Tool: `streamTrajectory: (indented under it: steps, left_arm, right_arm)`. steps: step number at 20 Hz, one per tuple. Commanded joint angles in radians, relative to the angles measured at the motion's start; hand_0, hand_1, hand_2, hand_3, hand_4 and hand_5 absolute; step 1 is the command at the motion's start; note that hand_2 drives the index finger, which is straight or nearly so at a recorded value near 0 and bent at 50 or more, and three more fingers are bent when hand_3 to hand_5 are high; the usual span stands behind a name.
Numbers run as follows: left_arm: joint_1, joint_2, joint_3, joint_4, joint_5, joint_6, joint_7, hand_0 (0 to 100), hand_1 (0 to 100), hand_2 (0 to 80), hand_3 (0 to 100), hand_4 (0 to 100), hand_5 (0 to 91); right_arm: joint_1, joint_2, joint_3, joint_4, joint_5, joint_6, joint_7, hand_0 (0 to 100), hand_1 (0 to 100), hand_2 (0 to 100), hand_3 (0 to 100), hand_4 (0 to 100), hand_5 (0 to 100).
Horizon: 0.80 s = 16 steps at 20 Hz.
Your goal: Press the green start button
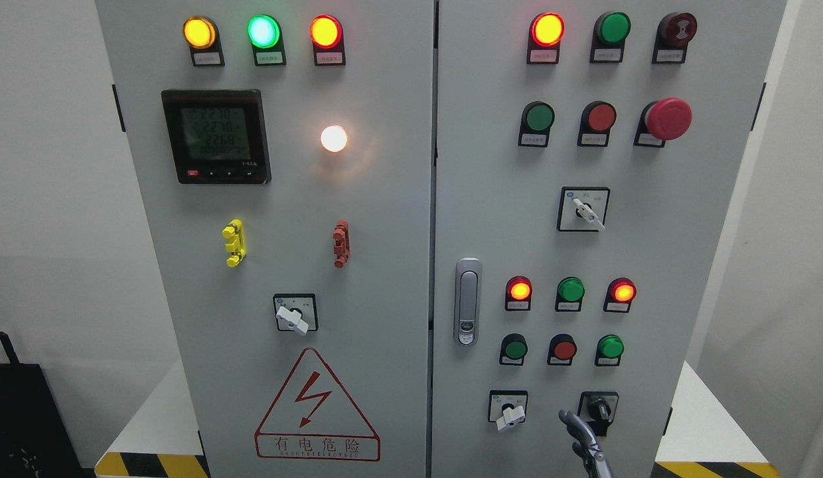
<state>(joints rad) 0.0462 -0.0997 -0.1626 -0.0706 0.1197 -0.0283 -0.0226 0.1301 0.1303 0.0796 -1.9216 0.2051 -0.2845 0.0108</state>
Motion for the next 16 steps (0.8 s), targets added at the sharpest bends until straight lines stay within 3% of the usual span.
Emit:
streamTrajectory:
  steps: [1, 4, 16]
  left_arm:
    - [0.0, 0.0, 0.0, 0.0, 0.0, -0.001, 0.0, 12, 56, 0.0, 0, 0, 0.0]
    - [0.0, 0.0, 0.0, 0.0, 0.0, -0.001, 0.0, 12, 56, 0.0, 0, 0, 0.0]
    - [0.0, 0.0, 0.0, 0.0, 0.0, -0.001, 0.0, 12, 56, 0.0, 0, 0, 0.0]
  right_arm:
    - [0.014, -0.001, 0.051, -0.025, -0.127, 0.008, 0.004, 34, 13, 0, 0, 0, 0]
    - [0.02, -0.001, 0.051, -0.025, -0.131, 0.007, 0.046, 30, 13, 0, 0, 0, 0]
    - [0.02, -0.001, 0.046, -0.024, -0.133, 0.008, 0.047, 21, 12, 0, 0, 0, 0]
